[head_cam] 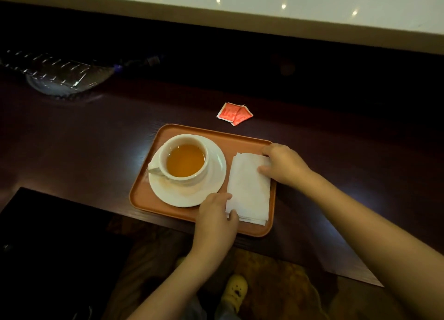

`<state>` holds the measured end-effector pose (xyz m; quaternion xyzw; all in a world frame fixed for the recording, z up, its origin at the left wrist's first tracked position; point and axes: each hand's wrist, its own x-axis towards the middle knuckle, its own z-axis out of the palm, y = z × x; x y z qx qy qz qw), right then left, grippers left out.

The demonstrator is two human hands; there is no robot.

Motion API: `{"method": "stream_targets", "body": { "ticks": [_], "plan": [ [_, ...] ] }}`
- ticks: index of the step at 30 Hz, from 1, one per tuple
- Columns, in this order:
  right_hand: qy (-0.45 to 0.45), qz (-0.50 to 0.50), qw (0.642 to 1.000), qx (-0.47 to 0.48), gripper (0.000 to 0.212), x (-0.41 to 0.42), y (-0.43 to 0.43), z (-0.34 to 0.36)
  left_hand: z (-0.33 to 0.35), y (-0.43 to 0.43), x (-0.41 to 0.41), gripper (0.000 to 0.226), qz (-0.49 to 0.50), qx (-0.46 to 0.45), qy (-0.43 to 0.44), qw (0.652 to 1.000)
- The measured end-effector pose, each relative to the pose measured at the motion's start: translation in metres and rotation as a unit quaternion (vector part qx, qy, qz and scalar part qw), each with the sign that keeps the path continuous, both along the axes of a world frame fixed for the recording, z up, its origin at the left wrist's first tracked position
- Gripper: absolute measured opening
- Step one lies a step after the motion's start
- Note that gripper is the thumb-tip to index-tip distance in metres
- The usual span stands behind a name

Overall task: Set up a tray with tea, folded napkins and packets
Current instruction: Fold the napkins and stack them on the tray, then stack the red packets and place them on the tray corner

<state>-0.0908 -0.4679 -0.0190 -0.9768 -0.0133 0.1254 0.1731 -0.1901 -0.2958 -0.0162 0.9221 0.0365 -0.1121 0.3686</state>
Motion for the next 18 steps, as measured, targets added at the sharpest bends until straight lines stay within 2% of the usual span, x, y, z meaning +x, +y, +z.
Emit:
{"method": "stream_targets", "body": {
  "ticks": [4,8,11,18],
  "plan": [
    [-0.025,0.021,0.999,-0.018,0.044,0.003,0.0,0.003,0.019,0.004,0.004,0.031,-0.037,0.018,-0.049,0.998],
    [-0.058,0.005,0.998,0.033,0.043,0.024,-0.007,0.012,0.054,0.006,0.038,0.029,-0.048,-0.008,-0.083,0.995],
    [-0.076,-0.006,0.997,0.029,0.044,0.05,-0.008,0.017,0.076,0.01,0.09,0.031,-0.053,-0.026,-0.096,0.994],
    [-0.055,-0.007,0.998,-0.029,0.053,0.106,0.003,0.01,0.054,0.005,0.219,0.044,-0.103,0.12,-0.039,0.987]
  ]
}}
